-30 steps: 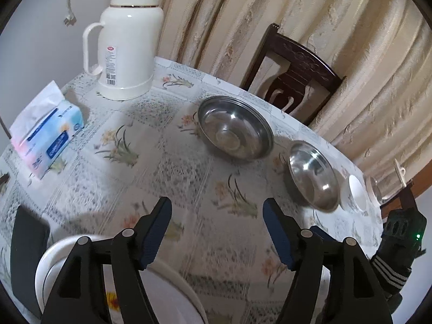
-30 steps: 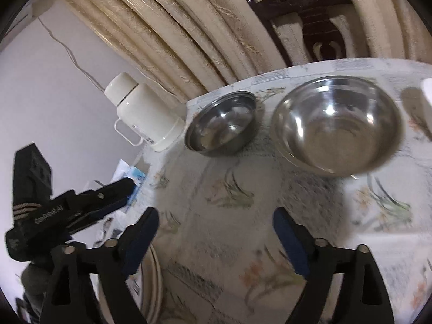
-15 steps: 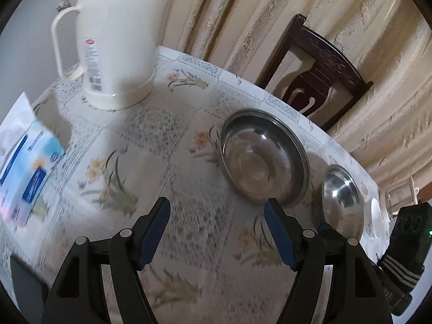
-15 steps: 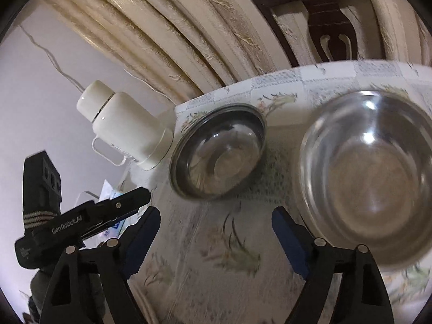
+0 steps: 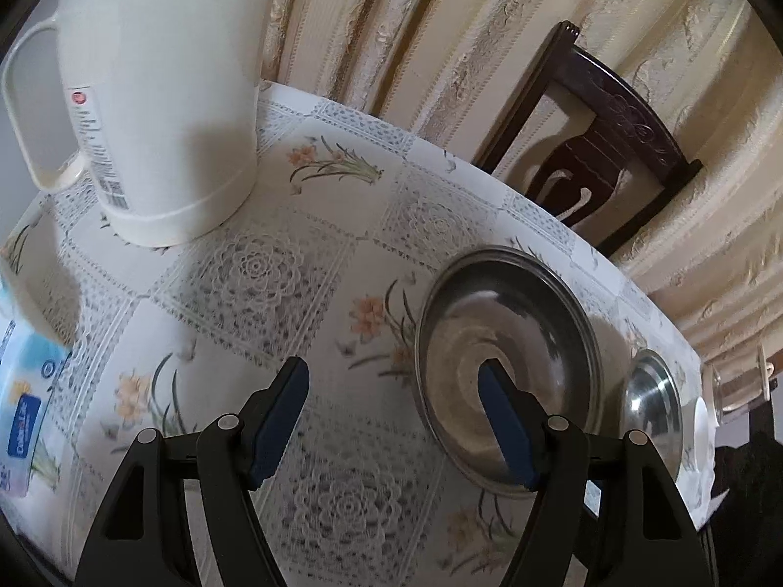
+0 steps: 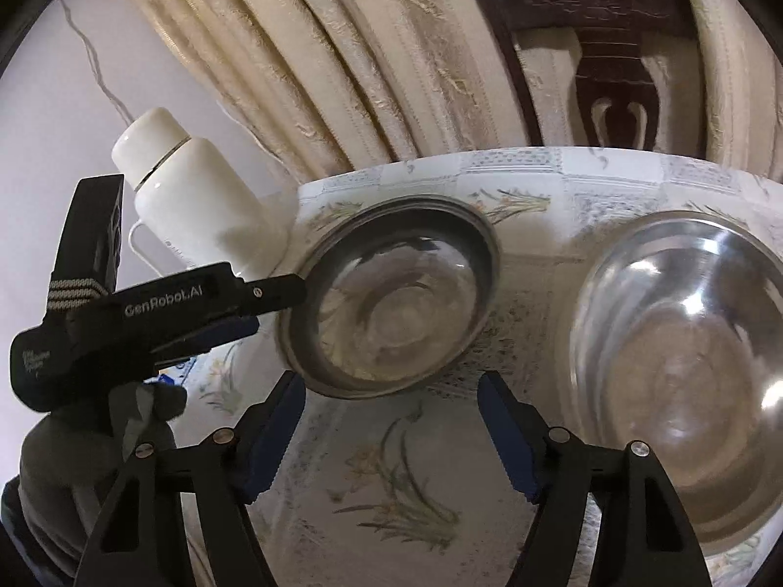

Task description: Organize plates and bowls

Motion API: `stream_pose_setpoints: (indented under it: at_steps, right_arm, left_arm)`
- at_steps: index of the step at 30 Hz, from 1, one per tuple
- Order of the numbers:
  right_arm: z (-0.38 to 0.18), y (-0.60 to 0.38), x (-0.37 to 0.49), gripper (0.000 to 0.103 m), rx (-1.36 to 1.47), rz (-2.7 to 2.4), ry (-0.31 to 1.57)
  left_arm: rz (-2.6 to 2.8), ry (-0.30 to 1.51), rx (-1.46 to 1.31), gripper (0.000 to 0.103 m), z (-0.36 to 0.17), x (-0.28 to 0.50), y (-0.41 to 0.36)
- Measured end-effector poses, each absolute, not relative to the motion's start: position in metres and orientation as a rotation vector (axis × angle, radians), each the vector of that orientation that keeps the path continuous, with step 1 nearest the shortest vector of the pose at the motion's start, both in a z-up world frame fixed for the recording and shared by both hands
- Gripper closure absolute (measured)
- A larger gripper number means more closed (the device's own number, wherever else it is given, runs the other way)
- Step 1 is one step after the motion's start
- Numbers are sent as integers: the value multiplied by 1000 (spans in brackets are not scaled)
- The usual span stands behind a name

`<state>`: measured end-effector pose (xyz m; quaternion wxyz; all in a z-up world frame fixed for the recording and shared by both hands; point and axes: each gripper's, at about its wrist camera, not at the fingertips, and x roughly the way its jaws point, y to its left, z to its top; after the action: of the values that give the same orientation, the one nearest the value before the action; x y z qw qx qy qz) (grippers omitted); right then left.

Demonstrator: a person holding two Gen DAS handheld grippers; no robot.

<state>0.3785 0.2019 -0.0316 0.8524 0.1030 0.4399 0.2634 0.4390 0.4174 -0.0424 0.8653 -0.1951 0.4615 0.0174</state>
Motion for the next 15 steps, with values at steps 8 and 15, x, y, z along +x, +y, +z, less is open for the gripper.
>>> stream_pose_setpoints:
  at_steps: [8,15]
  right_arm:
    - [-19,189,370,27,217,551,867]
    - [-19,187,371,27,258,576,879]
  left_arm:
    - [43,989,-422,31,-54,446,416]
    - [59,972,-426,31,-48,437,419]
